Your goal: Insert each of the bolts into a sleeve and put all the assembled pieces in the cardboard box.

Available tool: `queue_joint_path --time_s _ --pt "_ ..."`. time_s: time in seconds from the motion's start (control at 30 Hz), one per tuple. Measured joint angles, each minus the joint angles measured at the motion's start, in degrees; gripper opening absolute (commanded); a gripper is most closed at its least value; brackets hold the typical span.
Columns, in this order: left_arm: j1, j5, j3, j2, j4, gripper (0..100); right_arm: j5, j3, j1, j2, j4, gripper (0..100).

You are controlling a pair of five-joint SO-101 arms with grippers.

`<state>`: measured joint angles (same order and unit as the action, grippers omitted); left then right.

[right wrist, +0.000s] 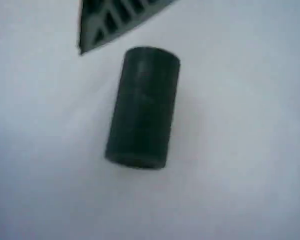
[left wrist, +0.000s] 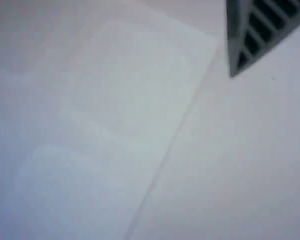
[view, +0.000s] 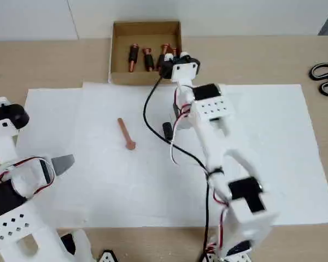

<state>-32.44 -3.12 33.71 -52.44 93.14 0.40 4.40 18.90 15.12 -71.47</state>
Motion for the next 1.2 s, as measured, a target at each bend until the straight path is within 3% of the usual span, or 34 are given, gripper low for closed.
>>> queue_joint_path --time_s 0.3,1.2 --pt "0.0 0.0 0.0 0.0 0.0 37 -0.97 12.4 5.8 8.7 -3.43 18.6" --pt "0.0 0.0 0.0 0.0 0.0 37 -5.01 13.89 6.24 18.55 -2.11 18.5"
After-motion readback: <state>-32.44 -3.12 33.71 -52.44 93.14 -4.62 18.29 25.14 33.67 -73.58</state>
